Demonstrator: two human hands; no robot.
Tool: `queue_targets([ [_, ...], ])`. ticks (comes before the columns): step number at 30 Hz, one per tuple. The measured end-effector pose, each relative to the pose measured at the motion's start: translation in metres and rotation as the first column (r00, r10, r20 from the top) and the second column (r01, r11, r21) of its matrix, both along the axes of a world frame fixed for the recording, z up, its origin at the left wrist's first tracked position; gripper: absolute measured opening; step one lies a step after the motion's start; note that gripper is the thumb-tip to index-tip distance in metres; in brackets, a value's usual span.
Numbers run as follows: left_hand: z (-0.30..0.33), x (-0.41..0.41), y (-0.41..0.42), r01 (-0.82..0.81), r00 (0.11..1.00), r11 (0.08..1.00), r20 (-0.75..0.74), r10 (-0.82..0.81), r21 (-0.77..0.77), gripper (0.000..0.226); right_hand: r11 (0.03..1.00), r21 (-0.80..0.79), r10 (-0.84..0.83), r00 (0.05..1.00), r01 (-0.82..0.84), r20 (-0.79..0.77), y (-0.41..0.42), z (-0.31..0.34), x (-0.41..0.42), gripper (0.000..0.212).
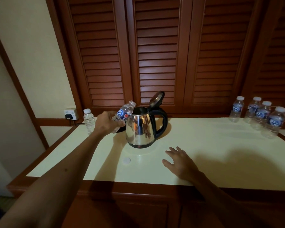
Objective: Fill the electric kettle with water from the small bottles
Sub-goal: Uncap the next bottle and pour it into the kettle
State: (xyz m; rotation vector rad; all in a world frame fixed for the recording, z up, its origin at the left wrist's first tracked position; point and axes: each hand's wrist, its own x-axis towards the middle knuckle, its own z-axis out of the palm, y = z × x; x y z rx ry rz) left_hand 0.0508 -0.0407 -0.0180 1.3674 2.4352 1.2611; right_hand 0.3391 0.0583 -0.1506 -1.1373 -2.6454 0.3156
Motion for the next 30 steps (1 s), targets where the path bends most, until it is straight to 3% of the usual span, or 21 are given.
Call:
queue_targets([
  [7, 0.007, -0.003, 0.004, -0.039, 0.997, 0.997, -0.068, 0.034, -0.07, 0.066, 1.0, -0.004, -0.017, 1.0, 0.017, 0.004, -0.003, 0.003, -0.001, 0.061],
  [11, 0.012, -0.006, 0.0, -0.061, 0.994, 0.99, -0.095, 0.05, -0.124, 0.052, 1.0, 0.004, -0.017, 1.0, 0.017, 0.013, -0.003, 0.002, 0.0, 0.061],
  [23, 0.024, -0.005, -0.003, -0.054, 0.976, 0.981, -0.22, 0.012, -0.186, 0.041, 1.0, 0.001, -0.015, 1.0, 0.015, 0.019, -0.004, 0.003, 0.0, 0.061],
  [30, 0.03, -0.003, -0.002, -0.053, 0.96, 0.976, -0.28, -0.008, -0.21, 0.05, 1.0, 0.007, -0.026, 1.0, 0.026, 0.006, -0.003, 0.002, 0.0, 0.062],
])
